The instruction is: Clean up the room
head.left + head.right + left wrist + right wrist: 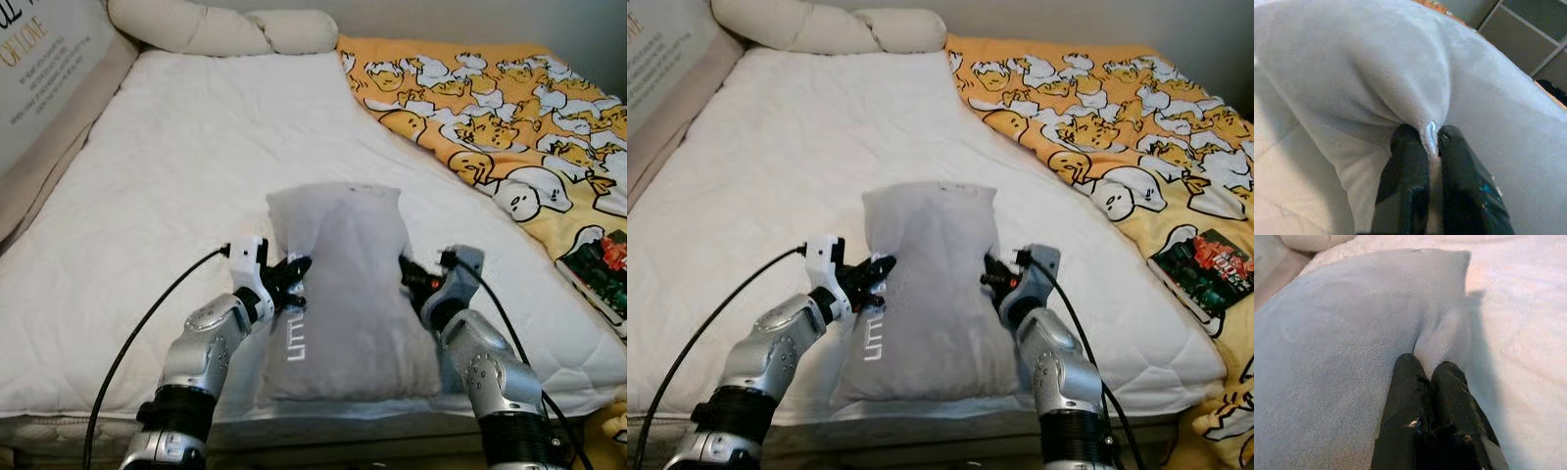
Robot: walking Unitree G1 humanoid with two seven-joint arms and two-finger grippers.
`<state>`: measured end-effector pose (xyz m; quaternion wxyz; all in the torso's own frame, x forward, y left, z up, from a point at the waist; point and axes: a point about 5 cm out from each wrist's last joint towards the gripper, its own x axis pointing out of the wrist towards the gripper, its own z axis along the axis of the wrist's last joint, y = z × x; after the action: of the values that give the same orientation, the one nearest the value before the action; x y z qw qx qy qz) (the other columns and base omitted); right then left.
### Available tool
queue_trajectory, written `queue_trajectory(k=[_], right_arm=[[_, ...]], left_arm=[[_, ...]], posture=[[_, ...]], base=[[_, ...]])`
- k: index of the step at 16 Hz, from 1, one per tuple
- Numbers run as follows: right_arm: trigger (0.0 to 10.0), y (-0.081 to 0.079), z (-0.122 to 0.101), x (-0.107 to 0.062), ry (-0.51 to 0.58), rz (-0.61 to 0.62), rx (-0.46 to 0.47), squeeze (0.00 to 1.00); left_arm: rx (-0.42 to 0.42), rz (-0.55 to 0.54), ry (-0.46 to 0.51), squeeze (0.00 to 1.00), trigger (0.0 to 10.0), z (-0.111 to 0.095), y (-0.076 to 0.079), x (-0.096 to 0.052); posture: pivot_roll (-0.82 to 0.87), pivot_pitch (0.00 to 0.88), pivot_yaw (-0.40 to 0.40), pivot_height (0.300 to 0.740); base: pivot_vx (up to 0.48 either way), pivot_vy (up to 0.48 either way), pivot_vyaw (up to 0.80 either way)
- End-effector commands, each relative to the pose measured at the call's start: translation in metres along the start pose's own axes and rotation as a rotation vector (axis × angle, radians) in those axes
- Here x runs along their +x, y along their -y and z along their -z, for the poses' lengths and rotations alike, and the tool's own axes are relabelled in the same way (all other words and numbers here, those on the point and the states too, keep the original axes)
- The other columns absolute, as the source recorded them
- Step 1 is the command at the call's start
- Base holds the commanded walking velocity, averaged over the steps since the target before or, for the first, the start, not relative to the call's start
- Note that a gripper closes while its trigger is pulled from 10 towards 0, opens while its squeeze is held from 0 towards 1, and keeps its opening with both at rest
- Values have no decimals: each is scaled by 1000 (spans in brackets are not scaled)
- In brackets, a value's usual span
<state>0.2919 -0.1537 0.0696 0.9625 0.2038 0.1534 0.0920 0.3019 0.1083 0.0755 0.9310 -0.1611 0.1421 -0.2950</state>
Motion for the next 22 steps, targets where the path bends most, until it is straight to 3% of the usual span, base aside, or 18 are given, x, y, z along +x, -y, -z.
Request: queue_trajectory(k=[1, 5, 6, 7, 8, 9, 10, 22], right_arm=[[0, -11, -12, 1, 66, -28, 4, 0], [0, -29, -39, -9, 257, -78, -53, 0], [0, -31, -40, -12, 258, -71, -74, 0], [0, -32, -37, -15, 243, -46, -97, 0], [0, -31, -35, -17, 240, -37, -93, 0], [0, -30, -33, -18, 236, -27, -88, 0], [10000, -29, -35, -20, 250, 9, -149, 0], [10000, -33, -37, -13, 250, 55, -187, 0]], left_arm=[[29, 50, 22, 0, 0, -9, 15, 4], [220, 20, 82, 0, 0, -36, 23, -10], [267, 2, 100, 0, 1647, -42, 26, -14], [312, -16, 117, 0, 8863, -47, 30, -16], [341, -35, 132, 0, 10000, -51, 32, -16], [383, -46, 155, 0, 10000, -56, 34, -16], [369, -103, 183, 0, 10000, -61, 32, -16], [402, -164, 172, 0, 10000, -62, 28, -16]], posture=[[38, 0, -25, 740], [46, 0, -30, 740], [47, 0, -32, 740], [46, 0, -33, 740], [46, 0, -32, 740], [43, 0, -27, 740], [39, 0, -20, 740], [59, 0, -35, 740]], base=[[0, 0, 0], [0, 0, 0], [0, 0, 0], [0, 0, 0], [0, 0, 0], [0, 0, 0], [0, 0, 0], [0, 303, 0]])
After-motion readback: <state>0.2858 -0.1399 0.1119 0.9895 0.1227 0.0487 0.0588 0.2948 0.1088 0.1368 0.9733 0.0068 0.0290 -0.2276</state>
